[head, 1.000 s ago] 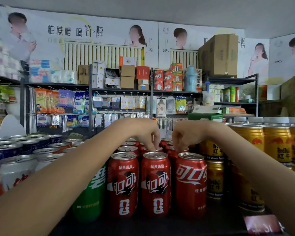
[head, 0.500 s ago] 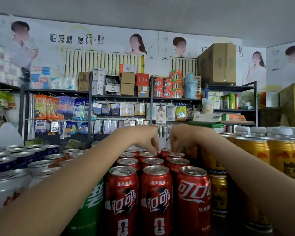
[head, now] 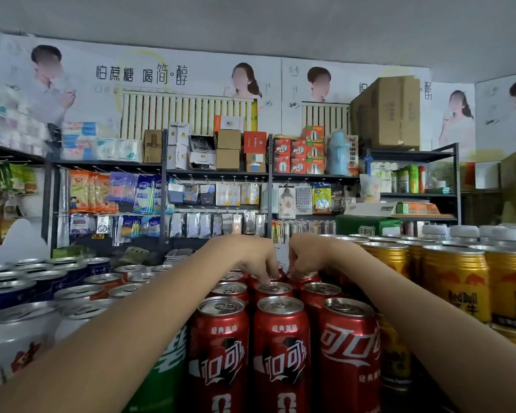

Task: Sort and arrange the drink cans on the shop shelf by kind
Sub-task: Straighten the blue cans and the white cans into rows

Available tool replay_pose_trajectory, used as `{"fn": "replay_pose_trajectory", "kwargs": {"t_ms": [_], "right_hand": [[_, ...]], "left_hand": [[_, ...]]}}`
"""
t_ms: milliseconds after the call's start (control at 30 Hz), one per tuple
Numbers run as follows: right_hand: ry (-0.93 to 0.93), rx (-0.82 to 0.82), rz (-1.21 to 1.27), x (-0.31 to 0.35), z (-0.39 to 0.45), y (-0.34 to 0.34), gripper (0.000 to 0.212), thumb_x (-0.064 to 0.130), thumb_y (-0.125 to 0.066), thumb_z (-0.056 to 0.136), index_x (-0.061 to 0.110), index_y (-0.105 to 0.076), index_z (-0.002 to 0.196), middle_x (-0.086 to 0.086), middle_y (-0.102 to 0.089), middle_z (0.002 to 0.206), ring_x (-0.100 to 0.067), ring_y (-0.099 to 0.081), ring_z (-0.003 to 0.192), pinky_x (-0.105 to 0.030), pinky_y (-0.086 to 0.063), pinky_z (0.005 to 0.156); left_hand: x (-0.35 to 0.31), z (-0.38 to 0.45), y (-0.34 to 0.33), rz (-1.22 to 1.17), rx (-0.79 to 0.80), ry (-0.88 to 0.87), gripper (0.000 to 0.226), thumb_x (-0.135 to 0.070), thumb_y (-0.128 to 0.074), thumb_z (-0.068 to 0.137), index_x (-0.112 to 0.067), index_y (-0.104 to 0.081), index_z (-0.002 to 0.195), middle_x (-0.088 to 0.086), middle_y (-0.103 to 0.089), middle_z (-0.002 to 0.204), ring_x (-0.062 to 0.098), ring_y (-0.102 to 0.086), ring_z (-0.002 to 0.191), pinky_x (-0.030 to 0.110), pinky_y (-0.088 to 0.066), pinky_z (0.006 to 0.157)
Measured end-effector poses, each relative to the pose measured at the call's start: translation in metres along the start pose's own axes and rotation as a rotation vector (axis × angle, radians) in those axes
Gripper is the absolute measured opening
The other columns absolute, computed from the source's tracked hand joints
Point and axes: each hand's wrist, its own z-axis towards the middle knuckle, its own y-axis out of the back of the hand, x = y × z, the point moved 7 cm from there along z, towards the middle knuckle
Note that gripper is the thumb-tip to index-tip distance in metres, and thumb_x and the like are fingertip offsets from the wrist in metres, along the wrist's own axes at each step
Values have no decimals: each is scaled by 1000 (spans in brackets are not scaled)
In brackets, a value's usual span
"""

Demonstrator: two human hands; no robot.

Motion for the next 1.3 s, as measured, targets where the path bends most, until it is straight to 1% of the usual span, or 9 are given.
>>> {"fn": "replay_pose_trajectory", "kwargs": {"t_ms": [200,300,433,700,833,967,1067,1167,1300], "right_hand": [[-69,-13,13,-12,-6,2,13,9,-66,80,-4,-67,82,-12,-70,87,-15,-61,77,-26,-51,78],[-86,2,20,-11,-10,3,11,7,-69,80,-2,-63,84,-12,-71,91,-16,-64,73,-26,-54,74],[-101,27,-4,-11,-12,3,15,4,-67,81,-3,-64,94,-13,-70,96,-20,-66,82,-30,-55,79],[-56,-62,7,-5,-13,2,14,8,-62,84,-2,-62,94,-15,-65,104,-27,-62,99,-33,-52,79],[-71,-55,18,-7,-14,0,5,8,-60,85,5,-56,83,-10,-63,92,-20,-59,85,-27,-49,71],[-104,-45,56,-6,-14,-2,12,9,-63,84,7,-53,79,-5,-59,81,-19,-59,76,-30,-53,72],[-120,-18,77,-6,-17,-1,18,8,-66,83,-3,-62,96,-13,-68,96,-21,-65,82,-29,-55,74],[-85,-34,113,-3,-24,10,19,3,-61,85,-6,-64,101,-14,-69,102,-20,-67,91,-24,-54,73],[9,-225,174,8,-46,50,15,0,-55,88,-3,-67,96,-11,-71,94,-9,-65,72,-18,-53,69]], "left_hand": [[-1,-3,-2,-28,-4,13,38,-10,-59,88,-17,-58,125,-1,-58,128,18,-55,114,34,-43,100],[-5,-1,-3,-3,25,21,45,-5,-59,86,-19,-54,129,0,-56,130,19,-53,115,34,-43,101],[-9,-2,-4,28,56,31,52,-2,-57,86,-20,-48,134,0,-50,136,19,-48,121,35,-39,104],[-7,-8,-7,3,90,21,53,-3,-51,90,-22,-41,139,-3,-38,146,17,-35,132,29,-30,103],[-8,-8,-10,-27,102,24,55,0,-50,90,-22,-40,139,-3,-40,144,17,-37,131,28,-32,101],[-7,-8,-13,-27,96,36,56,1,-47,90,-24,-40,140,-2,-40,144,18,-39,129,32,-34,104],[-5,-9,-13,-37,70,43,56,0,-47,90,-22,-38,141,-2,-39,145,18,-38,131,34,-33,108],[-2,-17,-6,-108,-26,51,54,-1,-47,92,-18,-36,141,-1,-38,146,16,-38,132,31,-31,109],[7,-41,9,-253,-139,51,46,-1,-43,94,-13,-41,138,2,-40,144,14,-41,130,24,-32,107]]}}
